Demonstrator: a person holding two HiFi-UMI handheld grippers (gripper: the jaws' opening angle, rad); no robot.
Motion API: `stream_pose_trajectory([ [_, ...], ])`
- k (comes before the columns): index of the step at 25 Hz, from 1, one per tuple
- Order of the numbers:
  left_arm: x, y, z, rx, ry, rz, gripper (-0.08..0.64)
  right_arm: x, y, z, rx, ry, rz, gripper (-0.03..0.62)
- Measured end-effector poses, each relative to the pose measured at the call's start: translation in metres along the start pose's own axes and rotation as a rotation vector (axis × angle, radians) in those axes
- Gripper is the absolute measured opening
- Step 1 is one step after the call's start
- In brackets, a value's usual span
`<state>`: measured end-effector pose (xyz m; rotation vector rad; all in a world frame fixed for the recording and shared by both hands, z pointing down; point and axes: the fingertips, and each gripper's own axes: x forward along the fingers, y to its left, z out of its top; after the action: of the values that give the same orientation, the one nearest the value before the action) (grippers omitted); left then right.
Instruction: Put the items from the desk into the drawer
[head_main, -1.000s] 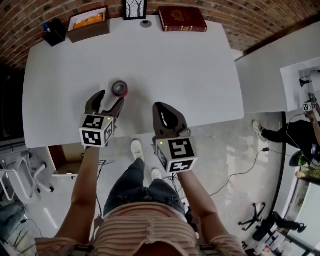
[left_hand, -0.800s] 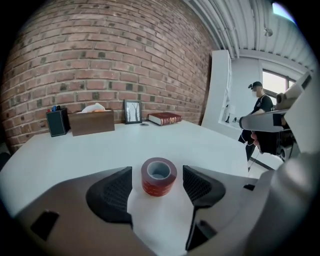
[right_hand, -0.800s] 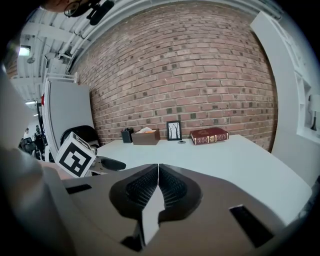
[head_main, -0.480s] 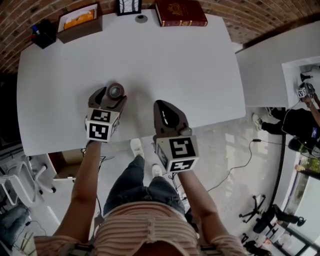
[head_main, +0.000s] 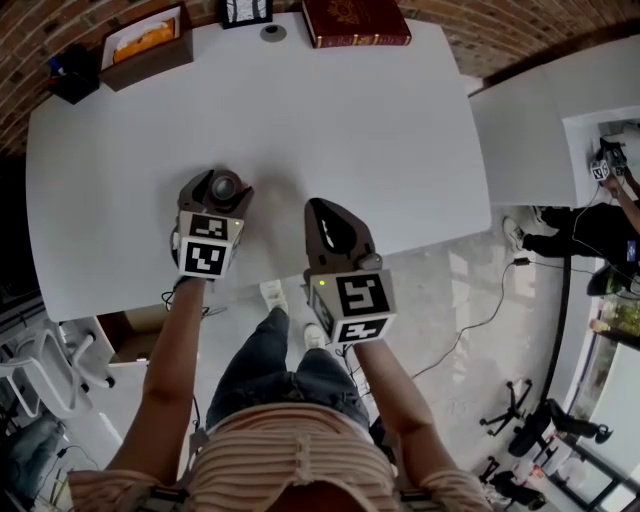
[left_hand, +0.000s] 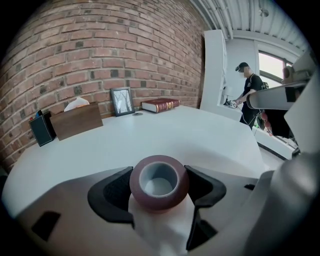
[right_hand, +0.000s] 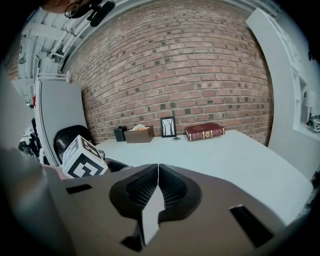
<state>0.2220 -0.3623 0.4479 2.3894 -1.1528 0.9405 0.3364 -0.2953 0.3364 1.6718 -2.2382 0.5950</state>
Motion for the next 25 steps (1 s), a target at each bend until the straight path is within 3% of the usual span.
stream_pose_trajectory([
  [9,-0.007,-0.002,0.003,0.055,-0.014,0.007,0.316,0.002,0.003,0.000,-0.001,0.003,0.005,0.018],
  [15,-0.028,0.007,0.013,0.031,-0.056,0.026,0.316,0.005,0.015,0.006,-0.018,-0.004,0.034,0.018],
  [25,-0.092,0.048,0.011,-0.063,-0.114,0.175,0.316,0.007,0.065,0.018,-0.082,-0.015,0.168,0.018],
])
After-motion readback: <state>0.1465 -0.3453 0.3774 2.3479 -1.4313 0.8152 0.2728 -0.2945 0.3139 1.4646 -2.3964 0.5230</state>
